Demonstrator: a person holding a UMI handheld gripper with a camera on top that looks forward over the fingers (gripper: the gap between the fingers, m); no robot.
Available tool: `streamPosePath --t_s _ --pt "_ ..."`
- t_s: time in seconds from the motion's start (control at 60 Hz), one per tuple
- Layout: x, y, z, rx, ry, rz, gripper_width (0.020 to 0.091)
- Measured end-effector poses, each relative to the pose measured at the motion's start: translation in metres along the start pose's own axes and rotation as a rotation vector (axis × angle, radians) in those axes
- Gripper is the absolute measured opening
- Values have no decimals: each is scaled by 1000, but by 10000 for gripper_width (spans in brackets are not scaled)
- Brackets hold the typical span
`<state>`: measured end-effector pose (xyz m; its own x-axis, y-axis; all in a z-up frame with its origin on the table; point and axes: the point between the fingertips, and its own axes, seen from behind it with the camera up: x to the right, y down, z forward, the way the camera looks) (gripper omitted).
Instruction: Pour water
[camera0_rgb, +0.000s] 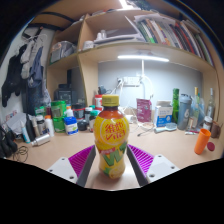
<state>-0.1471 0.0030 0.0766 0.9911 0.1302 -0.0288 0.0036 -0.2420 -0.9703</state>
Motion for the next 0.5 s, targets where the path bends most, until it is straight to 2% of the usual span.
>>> streamPosePath --t_s 0.067,0.083,0.117,0.133,0.15,0.2,0.25,0.267,0.4,0.5 --pt "-3 2 20 -2 7 -26 716" --pt "-3 2 23 -2 11 -33 670" --pt "-1 2 30 2 27 -44 520" --pt "2 3 31 1 40 -44 474" --pt "5 1 32 10 58 -39 473" --pt "11 2 34 15 98 -31 372" --pt "12 2 35 8 103 -32 345" --pt "11 2 35 3 101 -32 316" --pt "7 -1 36 -57 42 31 295" --pt "28 -44 27 -18 6 152 295"
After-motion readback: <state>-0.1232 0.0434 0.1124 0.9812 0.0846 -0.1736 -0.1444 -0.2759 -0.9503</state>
